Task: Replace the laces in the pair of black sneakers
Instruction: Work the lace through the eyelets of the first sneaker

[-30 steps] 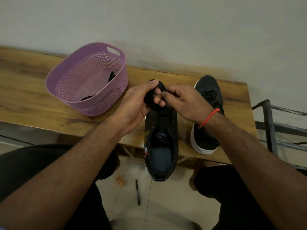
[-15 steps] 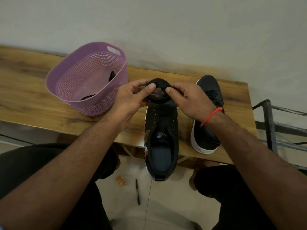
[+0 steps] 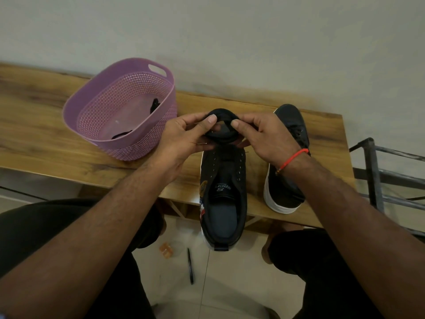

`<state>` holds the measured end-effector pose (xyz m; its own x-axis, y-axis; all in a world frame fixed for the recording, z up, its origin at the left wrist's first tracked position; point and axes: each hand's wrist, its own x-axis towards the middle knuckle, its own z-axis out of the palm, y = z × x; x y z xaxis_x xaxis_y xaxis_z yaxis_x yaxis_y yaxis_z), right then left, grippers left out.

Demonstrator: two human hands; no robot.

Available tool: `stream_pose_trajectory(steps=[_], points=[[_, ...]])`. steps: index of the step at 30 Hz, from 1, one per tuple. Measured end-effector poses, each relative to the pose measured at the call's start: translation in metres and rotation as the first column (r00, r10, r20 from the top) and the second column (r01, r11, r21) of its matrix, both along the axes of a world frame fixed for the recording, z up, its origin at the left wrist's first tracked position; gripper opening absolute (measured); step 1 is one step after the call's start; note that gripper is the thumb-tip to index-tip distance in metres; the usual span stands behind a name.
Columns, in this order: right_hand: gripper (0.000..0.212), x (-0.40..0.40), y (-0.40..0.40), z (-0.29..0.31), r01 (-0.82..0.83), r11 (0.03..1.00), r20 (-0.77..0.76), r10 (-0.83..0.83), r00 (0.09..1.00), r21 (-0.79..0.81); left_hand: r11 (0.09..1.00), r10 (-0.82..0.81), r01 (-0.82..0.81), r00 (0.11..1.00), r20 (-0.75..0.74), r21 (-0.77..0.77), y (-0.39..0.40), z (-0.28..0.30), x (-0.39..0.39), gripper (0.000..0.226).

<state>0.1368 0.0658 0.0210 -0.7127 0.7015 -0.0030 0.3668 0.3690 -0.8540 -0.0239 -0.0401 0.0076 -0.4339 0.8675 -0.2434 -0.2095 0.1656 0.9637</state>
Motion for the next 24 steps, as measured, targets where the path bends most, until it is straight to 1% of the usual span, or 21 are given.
stream_pose_trajectory(steps=[8,18,24], points=[[0.025,0.0006,0.0009,-0.0007,0.024,0.999,0.018,-0.024,1.0,0.027,0.998,-0.026,0.024,0.999,-0.041,-0.052,-0.0014,0.0024,0.0005,0.029],[0.025,0.0007,0.0014,-0.0023,0.039,0.999,0.032,-0.04,0.999,0.024,0.999,-0.016,0.015,0.999,-0.034,-0.038,-0.0017,-0.0012,-0.0013,0.027],[0.026,0.0005,-0.0017,-0.0029,0.058,0.996,-0.028,-0.06,0.998,-0.069,0.999,0.021,-0.021,1.0,0.008,-0.03,-0.0002,-0.0069,-0.0021,0.029]])
